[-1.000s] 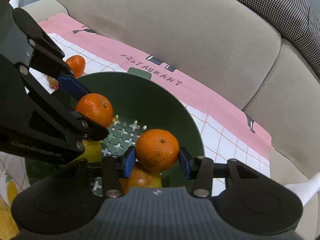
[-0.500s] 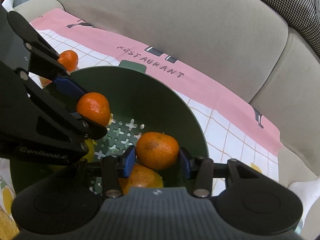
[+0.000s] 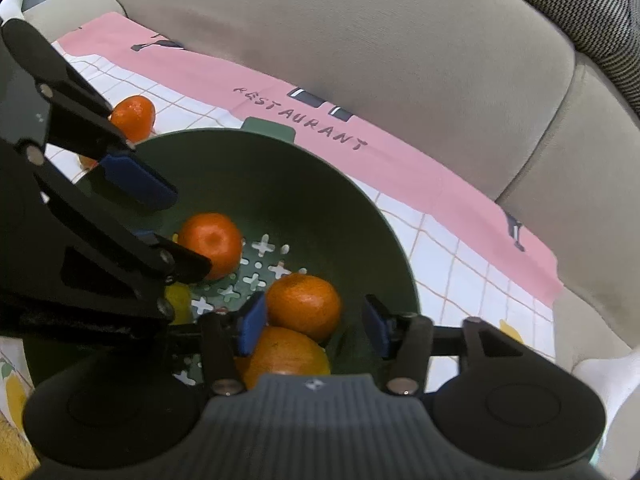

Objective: Organize fruits
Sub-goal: 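Open both grippers to drop the mandarins into the colander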

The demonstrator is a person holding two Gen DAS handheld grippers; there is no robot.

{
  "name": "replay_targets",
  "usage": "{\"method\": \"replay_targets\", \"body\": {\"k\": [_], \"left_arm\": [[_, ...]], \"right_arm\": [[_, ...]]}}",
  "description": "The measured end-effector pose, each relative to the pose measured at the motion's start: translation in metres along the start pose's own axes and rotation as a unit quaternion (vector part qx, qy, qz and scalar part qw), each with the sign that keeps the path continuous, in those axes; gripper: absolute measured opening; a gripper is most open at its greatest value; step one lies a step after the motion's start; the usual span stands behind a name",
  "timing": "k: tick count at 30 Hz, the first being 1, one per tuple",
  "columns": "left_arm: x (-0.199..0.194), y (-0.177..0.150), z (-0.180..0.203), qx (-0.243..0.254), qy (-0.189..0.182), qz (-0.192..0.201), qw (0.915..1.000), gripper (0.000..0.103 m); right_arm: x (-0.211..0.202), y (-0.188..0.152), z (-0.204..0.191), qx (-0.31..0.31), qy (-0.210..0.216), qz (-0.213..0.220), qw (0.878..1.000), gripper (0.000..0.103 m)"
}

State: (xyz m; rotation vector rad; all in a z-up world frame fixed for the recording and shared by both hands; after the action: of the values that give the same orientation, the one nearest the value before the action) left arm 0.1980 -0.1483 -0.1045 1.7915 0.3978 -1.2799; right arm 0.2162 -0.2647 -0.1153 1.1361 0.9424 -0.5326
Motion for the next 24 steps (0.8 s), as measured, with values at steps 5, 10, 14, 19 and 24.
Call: {"method": "replay_targets", "body": {"k": [5, 10, 14, 19, 24], "left_arm": [[-0.015, -0.001, 0.003, 0.002, 0.002, 0.013, 0.9999, 0.055], [-0.031, -0.004, 0.006, 0.005, 0.004, 0.028, 0.9996, 0.055], [-0.047, -0.008, 0.007, -0.001, 0.004, 0.043, 0.9990, 0.055], [-0.066, -0.017, 0.005, -0.011, 0.009, 0.063, 0.9979, 0.056], [-0.086, -0.031, 0.002, -0.016, 0.021, 0.080, 0.9965, 0.056]], "right_arm": [[-0.011, 0.000, 0.002, 0.009, -0.002, 0.011, 1.000, 0.067], [-0.027, -0.001, 0.000, 0.014, -0.014, 0.025, 0.999, 0.073], [-0.042, -0.003, -0.003, 0.028, -0.017, 0.038, 0.999, 0.076], [-0.061, -0.007, -0.010, 0.063, -0.010, 0.059, 0.996, 0.083], [-0.081, -0.015, -0.026, 0.094, -0.010, 0.092, 0.991, 0.086]]}}
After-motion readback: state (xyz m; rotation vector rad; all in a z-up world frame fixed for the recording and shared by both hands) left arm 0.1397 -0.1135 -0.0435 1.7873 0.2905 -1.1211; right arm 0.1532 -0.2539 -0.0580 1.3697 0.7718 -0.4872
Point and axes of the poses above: each gripper's, at about its wrist camera, not at the fingertips, and x roughly the way its jaws point, z to its right, y to its top, the point moved 3 cm from there along x, roughly the way its jaws point, and after that the axes turned 13 degrees about x, right-handed, at the moved point
